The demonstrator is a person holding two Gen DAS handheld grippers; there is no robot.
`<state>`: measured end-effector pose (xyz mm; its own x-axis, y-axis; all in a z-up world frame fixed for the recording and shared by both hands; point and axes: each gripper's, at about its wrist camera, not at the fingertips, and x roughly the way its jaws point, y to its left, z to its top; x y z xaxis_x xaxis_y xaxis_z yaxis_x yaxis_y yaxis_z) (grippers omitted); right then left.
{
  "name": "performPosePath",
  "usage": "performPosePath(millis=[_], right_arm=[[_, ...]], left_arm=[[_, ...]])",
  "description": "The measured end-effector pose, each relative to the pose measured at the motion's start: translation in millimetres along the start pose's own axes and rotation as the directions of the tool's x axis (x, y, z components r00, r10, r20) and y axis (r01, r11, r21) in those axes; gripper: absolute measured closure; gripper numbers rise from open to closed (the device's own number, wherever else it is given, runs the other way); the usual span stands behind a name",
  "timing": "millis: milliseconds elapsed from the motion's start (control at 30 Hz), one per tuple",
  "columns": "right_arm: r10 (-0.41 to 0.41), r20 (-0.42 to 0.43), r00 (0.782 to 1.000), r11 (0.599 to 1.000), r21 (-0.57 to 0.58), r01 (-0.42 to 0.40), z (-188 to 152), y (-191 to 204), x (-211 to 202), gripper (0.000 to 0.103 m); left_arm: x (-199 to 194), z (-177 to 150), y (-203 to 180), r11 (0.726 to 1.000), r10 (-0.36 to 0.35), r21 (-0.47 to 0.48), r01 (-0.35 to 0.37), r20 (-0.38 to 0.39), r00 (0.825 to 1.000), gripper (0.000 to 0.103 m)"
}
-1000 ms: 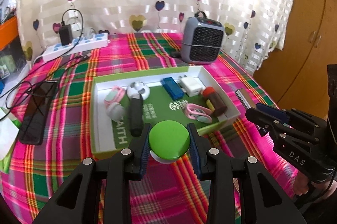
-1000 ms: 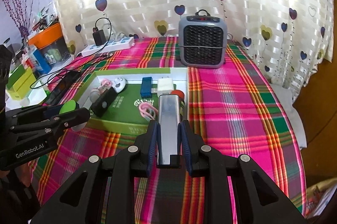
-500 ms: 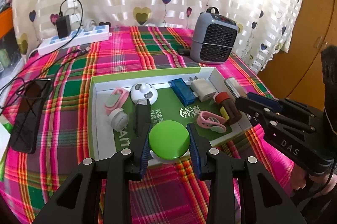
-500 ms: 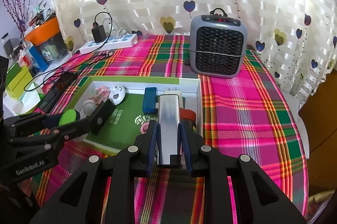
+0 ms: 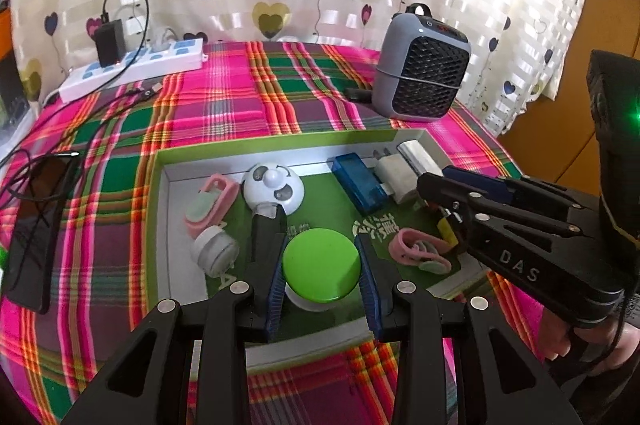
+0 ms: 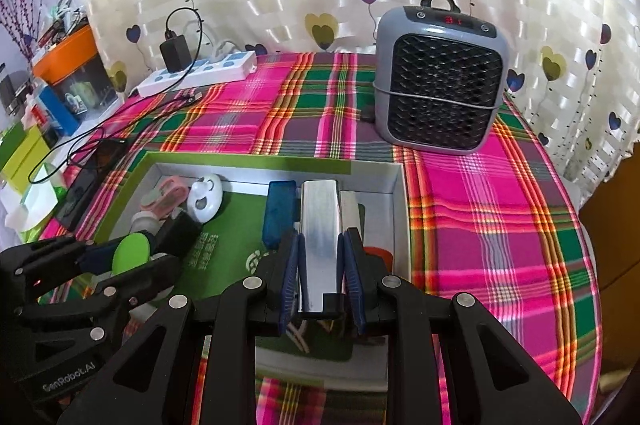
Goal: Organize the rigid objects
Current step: 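Lower the silver bar into the box with the right tool while the left lowers the green object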
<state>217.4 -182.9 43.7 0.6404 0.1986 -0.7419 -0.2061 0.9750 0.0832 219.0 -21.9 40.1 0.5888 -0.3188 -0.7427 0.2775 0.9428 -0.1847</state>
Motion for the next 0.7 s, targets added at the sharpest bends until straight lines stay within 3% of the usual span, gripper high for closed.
performPosePath(millis=[700], right_arm=[[-0.012,-0.023,1.000,1.000,0.007,0.012,5.0,-7.4,23.2,0.079]], left_arm=[[14.6,0.5,-2.3,1.000,0.021,0.007,-0.021,-0.028,0.999,0.071]])
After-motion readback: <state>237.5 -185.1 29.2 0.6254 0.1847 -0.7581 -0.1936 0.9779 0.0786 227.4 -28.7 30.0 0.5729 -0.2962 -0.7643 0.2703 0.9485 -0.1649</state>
